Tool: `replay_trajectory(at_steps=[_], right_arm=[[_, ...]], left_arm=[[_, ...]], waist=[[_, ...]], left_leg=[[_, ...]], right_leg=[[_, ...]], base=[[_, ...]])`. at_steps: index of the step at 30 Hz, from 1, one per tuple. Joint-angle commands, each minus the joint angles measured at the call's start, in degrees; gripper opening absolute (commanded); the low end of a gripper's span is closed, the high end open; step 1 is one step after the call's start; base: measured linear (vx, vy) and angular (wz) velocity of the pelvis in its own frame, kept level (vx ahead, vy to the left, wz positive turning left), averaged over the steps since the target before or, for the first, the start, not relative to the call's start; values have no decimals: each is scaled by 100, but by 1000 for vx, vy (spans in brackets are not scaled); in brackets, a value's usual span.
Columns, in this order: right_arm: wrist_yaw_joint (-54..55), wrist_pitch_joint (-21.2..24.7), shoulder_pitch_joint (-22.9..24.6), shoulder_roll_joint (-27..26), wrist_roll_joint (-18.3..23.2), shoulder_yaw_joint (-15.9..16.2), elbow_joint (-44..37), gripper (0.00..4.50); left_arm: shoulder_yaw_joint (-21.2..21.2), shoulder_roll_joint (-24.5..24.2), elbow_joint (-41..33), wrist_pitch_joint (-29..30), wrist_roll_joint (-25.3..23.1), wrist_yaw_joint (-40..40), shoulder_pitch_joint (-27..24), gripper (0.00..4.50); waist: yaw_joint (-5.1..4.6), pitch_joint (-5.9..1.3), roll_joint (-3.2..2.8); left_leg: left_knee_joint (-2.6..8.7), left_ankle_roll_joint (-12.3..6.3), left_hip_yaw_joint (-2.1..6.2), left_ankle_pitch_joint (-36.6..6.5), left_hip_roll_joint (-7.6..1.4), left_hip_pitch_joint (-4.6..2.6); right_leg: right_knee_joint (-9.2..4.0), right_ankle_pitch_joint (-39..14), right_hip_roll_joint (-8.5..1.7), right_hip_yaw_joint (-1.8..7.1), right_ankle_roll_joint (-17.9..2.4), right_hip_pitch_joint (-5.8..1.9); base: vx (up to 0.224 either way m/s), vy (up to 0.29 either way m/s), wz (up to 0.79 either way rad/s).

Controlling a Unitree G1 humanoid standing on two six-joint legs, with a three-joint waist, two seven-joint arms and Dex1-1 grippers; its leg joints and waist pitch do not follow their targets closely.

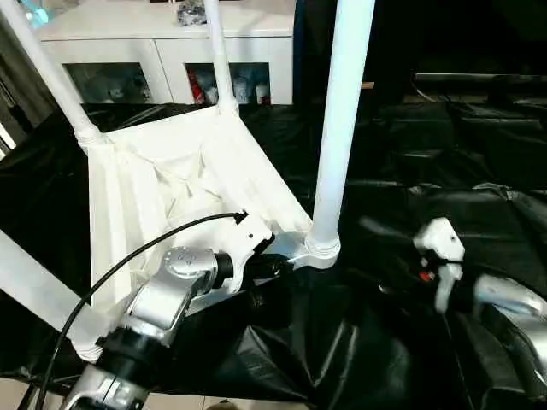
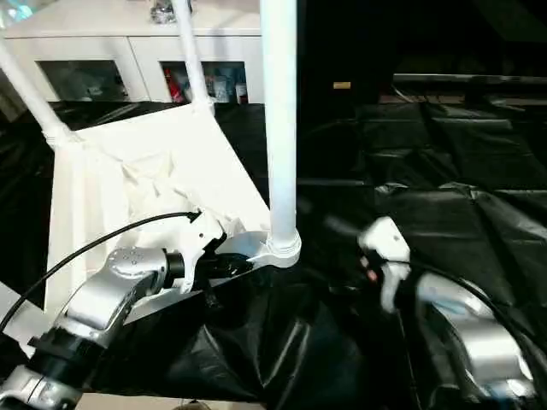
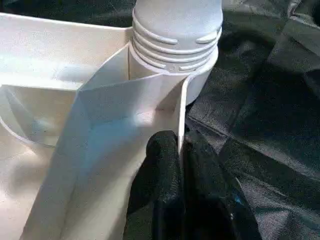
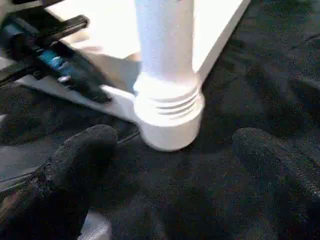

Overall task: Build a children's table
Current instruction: Rotate leg to tighten

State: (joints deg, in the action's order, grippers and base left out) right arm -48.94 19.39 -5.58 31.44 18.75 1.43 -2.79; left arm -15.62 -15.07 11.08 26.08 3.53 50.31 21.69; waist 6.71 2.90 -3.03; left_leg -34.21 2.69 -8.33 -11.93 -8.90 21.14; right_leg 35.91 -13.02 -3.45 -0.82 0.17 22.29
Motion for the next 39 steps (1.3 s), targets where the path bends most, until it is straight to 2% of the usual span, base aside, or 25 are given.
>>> replay_trajectory(at_steps=[1,4,5,7,12,16,18,20,21,27,33,34,39], right_arm=[[132,-178,-130,-69,-208,147,164,450],[334,-285,-439,-338,-362,261,444,450],[322,-268,-506,-405,-340,283,484,450],[316,-311,-631,-511,-370,341,590,450],[175,-469,-907,-646,-438,526,942,450],[29,-609,-1150,-740,-592,678,1309,450],[-19,-694,-1272,-781,-661,740,1519,414],[-42,-760,-1421,-833,-710,795,1754,414],[-75,-814,-1492,-846,-738,836,1867,395],[-194,-988,-1726,-947,-816,905,2254,351],[-282,-1077,-1807,-936,-836,926,2423,306],[-298,-1109,-1821,-933,-835,921,2468,287],[-319,-1173,-1791,-966,-869,929,2531,273]], left_arm=[[61,53,-68,44,88,-99,-172,7],[8,112,-61,-27,153,-109,-158,7],[-24,110,-46,-12,155,-84,-148,7],[-63,106,-24,-1,151,-29,-140,7],[-148,66,72,60,114,77,-77,7],[-168,31,206,20,95,144,31,7],[-179,14,270,-13,91,188,94,0],[-191,-12,343,-54,76,230,166,0],[-195,-25,380,-78,72,259,197,0],[-247,-111,533,-155,40,407,284,0],[-254,-148,584,-166,31,462,313,0],[-259,-154,598,-167,29,472,321,0],[-283,-189,614,-174,31,505,312,0]], waist=[[52,-320,234],[25,-321,249],[18,-313,279],[28,-315,256],[36,-317,269],[20,-304,254],[26,-300,260],[18,-281,248],[18,-281,256],[28,-268,243],[16,-222,250],[11,-217,251],[3,-196,218]], left_leg=[[339,-636,57,-137,-310,36],[333,-680,49,-38,-287,40],[332,-710,45,-31,-290,43],[332,-724,50,-38,-299,32],[323,-748,38,-8,-307,17],[328,-734,36,-61,-294,24],[337,-679,35,-166,-313,14],[350,-652,37,-231,-310,13],[353,-623,34,-268,-307,8],[357,-625,33,-246,-316,5],[388,-577,33,-423,-328,2],[393,-571,34,-443,-328,7],[422,-487,40,-633,-340,-10]], right_leg=[[-435,-573,-437,169,-1134,-259],[-408,-319,-430,164,-1232,-263],[-407,-292,-427,165,-1239,-265],[-400,-300,-434,167,-1251,-257],[-380,-169,-436,170,-1319,-257],[-388,-224,-431,160,-1369,-249],[-397,-352,-452,175,-1381,-254],[-411,-450,-448,169,-1378,-243],[-417,-515,-451,171,-1373,-252],[-402,-322,-448,176,-1411,-245],[-432,-524,-449,182,-1399,-233],[-434,-558,-450,182,-1391,-235],[-472,-801,-453,194,-1352,-217]], base=[[0,0,0],[0,0,0],[0,0,0],[0,0,0],[0,0,0],[0,0,0],[0,0,0],[0,0,0],[0,0,0],[0,0,0],[0,0,0],[0,0,0],[0,0,0]])
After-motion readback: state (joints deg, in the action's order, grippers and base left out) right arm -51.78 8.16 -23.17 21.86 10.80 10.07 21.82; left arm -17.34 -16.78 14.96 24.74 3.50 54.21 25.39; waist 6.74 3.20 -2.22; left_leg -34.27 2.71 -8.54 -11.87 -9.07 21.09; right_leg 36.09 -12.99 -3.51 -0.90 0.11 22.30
